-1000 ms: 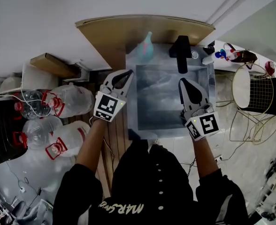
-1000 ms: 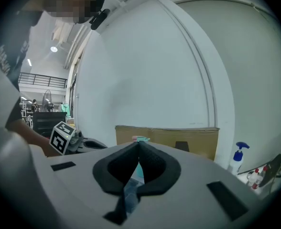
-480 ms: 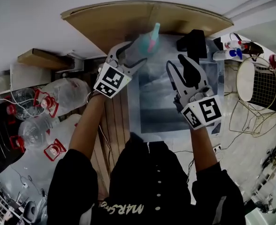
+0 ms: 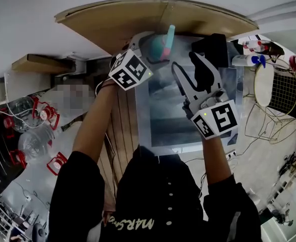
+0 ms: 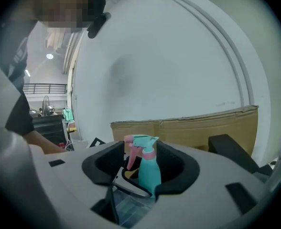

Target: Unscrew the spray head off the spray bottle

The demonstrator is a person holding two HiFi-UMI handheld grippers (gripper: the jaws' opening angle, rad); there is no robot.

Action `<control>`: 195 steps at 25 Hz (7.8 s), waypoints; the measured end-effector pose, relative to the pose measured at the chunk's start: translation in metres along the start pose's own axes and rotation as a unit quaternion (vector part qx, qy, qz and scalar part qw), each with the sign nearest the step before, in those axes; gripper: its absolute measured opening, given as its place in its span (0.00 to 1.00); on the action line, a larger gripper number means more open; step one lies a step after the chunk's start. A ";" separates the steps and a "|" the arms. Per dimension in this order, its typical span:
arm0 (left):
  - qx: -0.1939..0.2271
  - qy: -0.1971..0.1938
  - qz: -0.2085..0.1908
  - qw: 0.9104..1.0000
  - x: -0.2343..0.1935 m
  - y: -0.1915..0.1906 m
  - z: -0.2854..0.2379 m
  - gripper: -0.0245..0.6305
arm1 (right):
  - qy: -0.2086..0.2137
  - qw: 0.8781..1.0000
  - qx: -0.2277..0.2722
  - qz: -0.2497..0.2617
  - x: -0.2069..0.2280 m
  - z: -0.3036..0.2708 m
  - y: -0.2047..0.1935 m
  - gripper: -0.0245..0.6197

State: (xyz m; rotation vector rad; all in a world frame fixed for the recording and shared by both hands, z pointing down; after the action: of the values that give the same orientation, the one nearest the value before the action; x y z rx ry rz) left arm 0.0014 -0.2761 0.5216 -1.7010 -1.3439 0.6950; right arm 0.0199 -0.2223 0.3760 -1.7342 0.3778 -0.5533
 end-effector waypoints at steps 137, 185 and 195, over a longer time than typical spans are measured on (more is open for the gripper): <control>0.005 0.065 0.045 0.997 0.018 -0.012 0.004 0.66 | 0.105 0.987 -0.061 0.108 0.010 -0.024 -0.011 0.27; -0.011 0.112 0.064 0.992 0.017 -0.010 0.000 0.66 | 0.023 0.992 -0.066 0.108 -0.024 -0.052 -0.015 0.44; -0.009 0.112 0.064 0.992 0.018 -0.011 0.000 0.66 | -0.014 0.991 -0.058 0.117 -0.012 -0.035 -0.017 0.16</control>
State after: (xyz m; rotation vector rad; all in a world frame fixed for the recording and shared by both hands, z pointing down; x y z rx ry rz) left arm 0.0010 -0.2583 0.5324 -1.8336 -1.0963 0.5462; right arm -0.0101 -0.2410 0.3969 -1.7769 0.5939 -0.3429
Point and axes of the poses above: the fingertips, and each gripper's own axes: z backward along the fingers, x to its right, y out of its top, the point moved 1 cm from there along z, backward along the fingers
